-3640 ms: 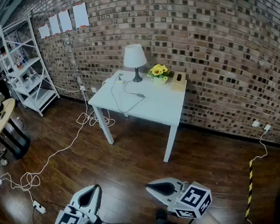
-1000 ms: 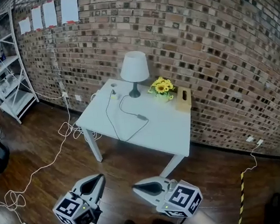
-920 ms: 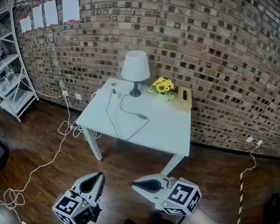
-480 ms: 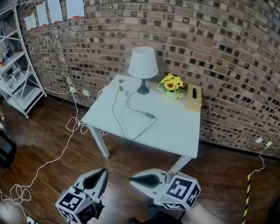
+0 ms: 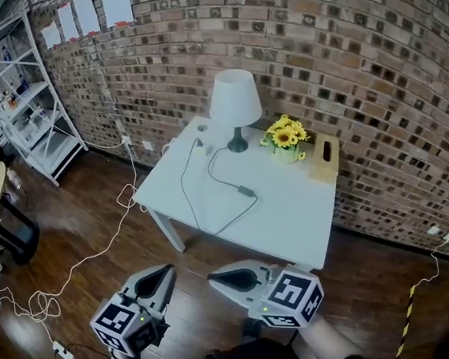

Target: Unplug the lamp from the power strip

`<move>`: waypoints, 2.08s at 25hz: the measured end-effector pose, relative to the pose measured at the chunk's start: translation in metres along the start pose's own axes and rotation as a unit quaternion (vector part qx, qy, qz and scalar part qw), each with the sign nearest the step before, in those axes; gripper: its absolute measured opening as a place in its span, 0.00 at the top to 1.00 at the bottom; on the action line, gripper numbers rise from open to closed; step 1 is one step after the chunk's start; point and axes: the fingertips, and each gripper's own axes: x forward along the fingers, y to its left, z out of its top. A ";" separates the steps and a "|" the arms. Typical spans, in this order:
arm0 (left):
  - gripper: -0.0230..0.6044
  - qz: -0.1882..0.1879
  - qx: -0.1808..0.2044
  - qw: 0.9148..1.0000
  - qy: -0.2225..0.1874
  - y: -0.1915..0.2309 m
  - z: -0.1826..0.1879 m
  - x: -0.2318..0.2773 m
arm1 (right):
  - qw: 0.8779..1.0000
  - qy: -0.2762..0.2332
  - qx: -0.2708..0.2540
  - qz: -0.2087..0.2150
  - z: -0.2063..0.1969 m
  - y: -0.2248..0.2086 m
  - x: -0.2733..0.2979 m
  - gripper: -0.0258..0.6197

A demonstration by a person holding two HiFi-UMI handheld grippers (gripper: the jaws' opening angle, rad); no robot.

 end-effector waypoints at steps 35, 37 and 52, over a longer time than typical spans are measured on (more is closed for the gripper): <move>0.95 0.099 0.022 0.995 0.006 0.071 0.038 0.086 | 0.994 -0.003 0.002 0.105 0.013 -0.117 0.031 0.98; 0.95 0.088 0.033 0.996 0.005 0.084 0.033 0.087 | 0.996 -0.002 0.007 0.091 0.015 -0.122 0.038 0.98; 0.95 0.035 -0.009 0.999 -0.023 0.218 0.044 0.059 | 0.997 0.059 -0.031 0.041 0.042 -0.116 0.162 0.98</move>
